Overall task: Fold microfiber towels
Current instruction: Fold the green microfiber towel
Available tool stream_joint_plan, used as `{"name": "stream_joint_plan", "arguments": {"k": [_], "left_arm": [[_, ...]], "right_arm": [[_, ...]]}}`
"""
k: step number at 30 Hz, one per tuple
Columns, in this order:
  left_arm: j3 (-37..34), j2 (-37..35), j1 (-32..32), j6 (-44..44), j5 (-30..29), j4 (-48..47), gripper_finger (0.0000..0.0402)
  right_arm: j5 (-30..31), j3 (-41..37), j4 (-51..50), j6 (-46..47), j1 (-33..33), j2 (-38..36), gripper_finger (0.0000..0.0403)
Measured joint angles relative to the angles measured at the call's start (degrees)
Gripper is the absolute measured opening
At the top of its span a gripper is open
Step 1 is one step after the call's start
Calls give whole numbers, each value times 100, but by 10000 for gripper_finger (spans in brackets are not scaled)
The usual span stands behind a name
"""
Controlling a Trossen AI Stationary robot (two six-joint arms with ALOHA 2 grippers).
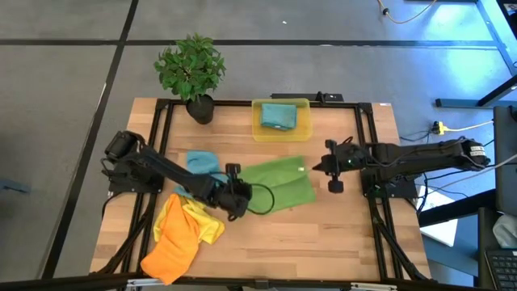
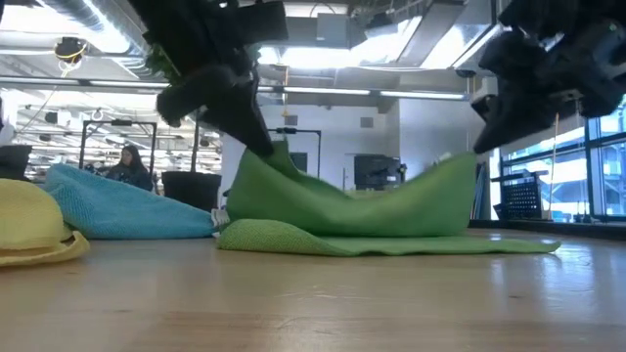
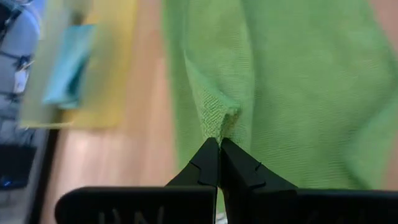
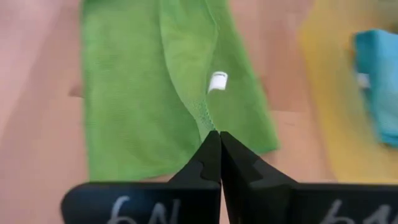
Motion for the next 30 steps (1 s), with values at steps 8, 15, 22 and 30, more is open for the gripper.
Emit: {"name": "stream_joint_plan", "arguments": {"k": [8, 15, 22, 30], "left_arm": [[0, 614, -360, -35, 473, 701, 0], [0, 653, -713, -310, 374, 719, 0], [0, 653, -878, -574, 659, 714, 0], [0, 653, -771, -609, 1107, 690, 19]], "right_arm": [[-233, -447, 181, 534, 376, 0, 0], [-483, -460, 272, 955, 835, -15, 0], [-577, -464, 104, 1323, 1264, -9, 0], [-776, -464, 59, 1641, 1419, -9, 14]]}}
